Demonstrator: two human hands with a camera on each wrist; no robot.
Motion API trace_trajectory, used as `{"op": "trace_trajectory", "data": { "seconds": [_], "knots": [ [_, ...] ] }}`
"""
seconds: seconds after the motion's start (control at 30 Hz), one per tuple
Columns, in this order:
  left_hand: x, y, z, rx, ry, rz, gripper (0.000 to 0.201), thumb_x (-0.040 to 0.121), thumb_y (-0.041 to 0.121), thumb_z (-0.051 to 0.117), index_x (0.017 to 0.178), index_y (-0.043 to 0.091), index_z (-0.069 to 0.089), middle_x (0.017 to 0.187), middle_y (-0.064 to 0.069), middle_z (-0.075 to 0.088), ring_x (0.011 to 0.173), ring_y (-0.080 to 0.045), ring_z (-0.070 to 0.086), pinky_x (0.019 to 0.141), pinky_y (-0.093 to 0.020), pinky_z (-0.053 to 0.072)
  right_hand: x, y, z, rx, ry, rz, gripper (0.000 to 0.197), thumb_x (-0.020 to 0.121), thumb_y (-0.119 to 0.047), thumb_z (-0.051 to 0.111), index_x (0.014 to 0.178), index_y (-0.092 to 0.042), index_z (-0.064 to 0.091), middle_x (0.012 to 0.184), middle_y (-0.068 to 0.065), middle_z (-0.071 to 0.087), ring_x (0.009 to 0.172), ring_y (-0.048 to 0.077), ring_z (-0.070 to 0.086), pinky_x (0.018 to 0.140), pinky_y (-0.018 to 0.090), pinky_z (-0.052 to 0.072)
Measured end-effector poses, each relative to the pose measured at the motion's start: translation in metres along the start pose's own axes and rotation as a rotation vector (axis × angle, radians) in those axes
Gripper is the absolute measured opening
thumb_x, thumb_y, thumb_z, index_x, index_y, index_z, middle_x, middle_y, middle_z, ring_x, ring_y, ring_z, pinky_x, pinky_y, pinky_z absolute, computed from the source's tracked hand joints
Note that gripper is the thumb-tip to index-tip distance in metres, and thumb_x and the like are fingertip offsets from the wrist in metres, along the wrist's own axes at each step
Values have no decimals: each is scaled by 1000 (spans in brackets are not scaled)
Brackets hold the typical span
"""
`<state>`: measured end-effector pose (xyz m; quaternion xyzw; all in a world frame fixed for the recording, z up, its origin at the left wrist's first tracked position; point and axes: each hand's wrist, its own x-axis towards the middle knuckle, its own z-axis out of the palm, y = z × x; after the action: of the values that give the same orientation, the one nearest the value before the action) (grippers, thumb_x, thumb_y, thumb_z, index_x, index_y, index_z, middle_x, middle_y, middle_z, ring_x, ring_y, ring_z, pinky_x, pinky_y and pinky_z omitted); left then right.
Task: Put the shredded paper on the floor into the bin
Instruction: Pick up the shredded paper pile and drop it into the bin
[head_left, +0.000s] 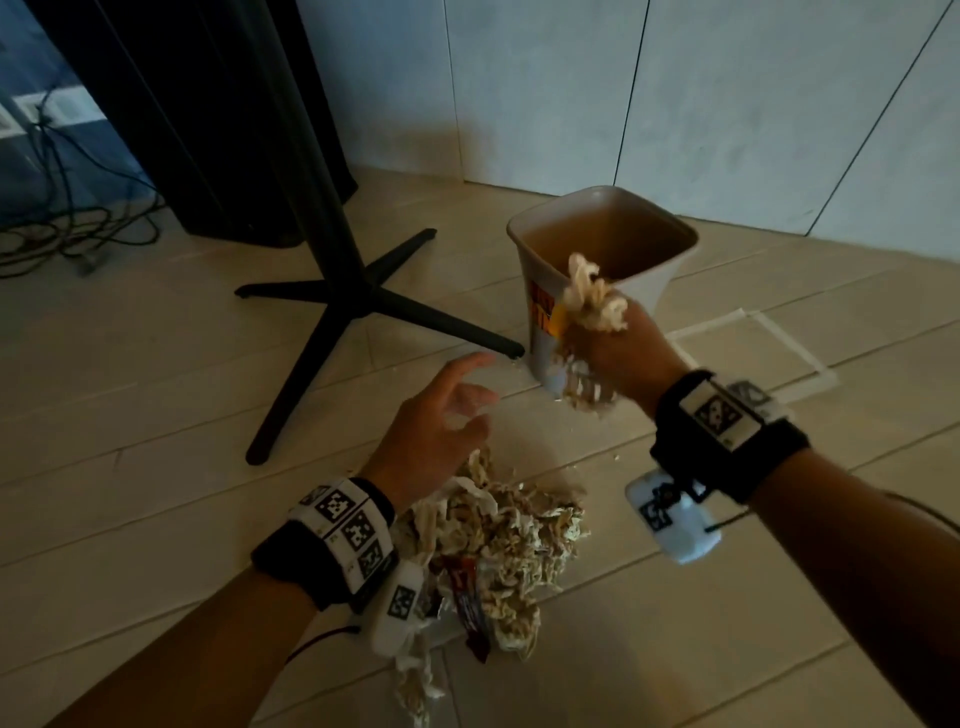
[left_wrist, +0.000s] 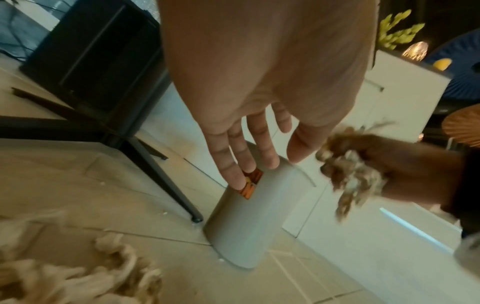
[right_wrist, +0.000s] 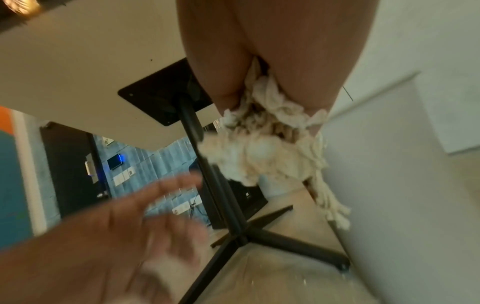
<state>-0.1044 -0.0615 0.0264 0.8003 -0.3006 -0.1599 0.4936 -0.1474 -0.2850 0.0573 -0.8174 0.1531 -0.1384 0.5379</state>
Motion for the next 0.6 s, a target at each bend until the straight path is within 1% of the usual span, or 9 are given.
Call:
{"op": "trace_trajectory", "data": {
  "seconds": [0.07,0.17,0.2,0.27,0.33,0.4,0.47,0.53,0.6],
  "knots": [
    [3,-19,-3,52,-23,-69,49,91,19,65,133,39,49,110,12,67,110,-3,61,95,-32,51,21,-21,-12,23,6,-75,8,91,-8,53,95,-12,58,86,5,64,78,17,64,70,35,52],
    [4,-48,-2,102,-74,-162,49,91,23,64,134,37,48,112,8,69,113,-6,61,98,-32,50,54,-49,-28,16,67,-77,24,81,-14,58,103,-8,53,90,11,62,79,22,64,67,38,55],
    [4,-58,-1,117,-88,-180,49,91,24,64,135,37,47,112,8,68,115,-8,61,99,-33,50,68,-53,-33,16,77,-89,23,79,-14,58,100,-8,52,87,11,61,78,21,65,67,37,56],
    [5,-76,1,134,-102,-218,48,91,25,64,134,38,47,112,7,67,116,-10,60,99,-36,51,85,-64,-42,46,61,-103,10,84,-3,55,81,-11,48,73,4,55,63,9,60,59,25,52],
    [6,-91,2,140,-97,-244,46,90,23,64,131,39,50,112,7,66,115,-10,60,99,-36,50,101,-73,-48,47,79,-89,22,86,1,55,73,-15,46,72,1,55,57,2,59,55,19,48],
    [8,-102,3,167,-87,-248,46,90,19,63,129,39,50,109,6,66,112,-9,60,99,-31,49,113,-75,-50,50,116,-69,16,78,-11,65,83,-14,50,86,9,61,74,13,66,67,28,54],
    [13,-111,3,198,-89,-256,46,91,16,62,131,35,50,109,4,66,110,-8,59,97,-28,49,127,-65,-52,14,126,-2,44,72,-26,73,107,-12,49,101,11,61,85,22,66,72,37,58],
    [17,-120,4,231,-94,-272,46,91,16,61,133,32,50,112,2,64,111,-9,59,94,-28,50,146,-48,-50,-75,166,47,69,64,-44,77,120,-18,45,113,9,60,94,26,66,80,45,58],
    [23,-131,4,264,-104,-292,49,91,16,62,135,32,49,115,1,64,113,-10,58,91,-31,52,146,-43,-43,-182,189,91,77,64,-49,75,128,-20,43,125,11,52,105,29,60,87,48,55]
  ]
}}
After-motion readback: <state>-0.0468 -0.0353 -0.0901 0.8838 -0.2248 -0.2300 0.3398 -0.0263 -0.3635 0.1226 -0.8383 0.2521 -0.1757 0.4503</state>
